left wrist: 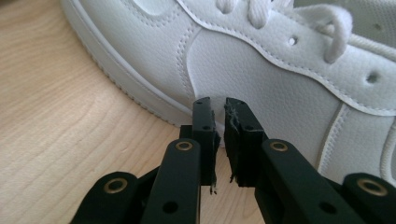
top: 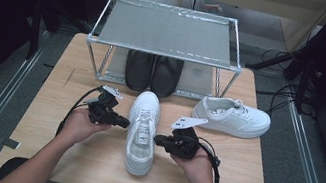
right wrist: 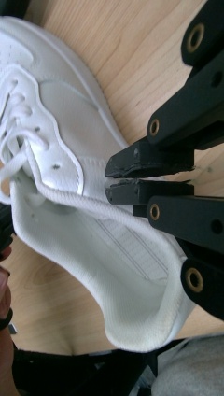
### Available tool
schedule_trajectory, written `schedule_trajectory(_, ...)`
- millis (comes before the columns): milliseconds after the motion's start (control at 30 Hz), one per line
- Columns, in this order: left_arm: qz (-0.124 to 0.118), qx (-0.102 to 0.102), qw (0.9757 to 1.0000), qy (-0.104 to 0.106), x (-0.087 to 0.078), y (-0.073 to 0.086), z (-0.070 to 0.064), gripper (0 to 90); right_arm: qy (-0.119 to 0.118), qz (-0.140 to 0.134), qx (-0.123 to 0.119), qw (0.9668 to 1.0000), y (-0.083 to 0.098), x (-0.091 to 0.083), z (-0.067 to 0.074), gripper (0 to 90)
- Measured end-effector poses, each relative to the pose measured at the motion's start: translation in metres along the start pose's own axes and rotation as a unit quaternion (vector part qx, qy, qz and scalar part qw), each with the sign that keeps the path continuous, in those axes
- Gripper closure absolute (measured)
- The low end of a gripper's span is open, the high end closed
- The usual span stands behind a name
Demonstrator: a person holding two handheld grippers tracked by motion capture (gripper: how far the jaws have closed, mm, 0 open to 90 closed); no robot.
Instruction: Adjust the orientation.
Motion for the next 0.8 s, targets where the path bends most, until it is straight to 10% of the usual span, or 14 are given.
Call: schedule_trajectory(800, -0.061, 0.031, 0.9977, 0.001, -0.024, 0.010, -0.003, 50.4, 0.066, -0.048, 0.050, 0.9954, 0.002, -0.035, -0.060, 60.8)
Point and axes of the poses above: each handheld gripper's, and its own axes: x roughly forward along the jaws, y roughly out of its underside, z roughly to its left, the point moved 1 cm from there along x, roughly forward along the jaws, and after that the axes turned 7 degrees about y, right-handed, at the moved point
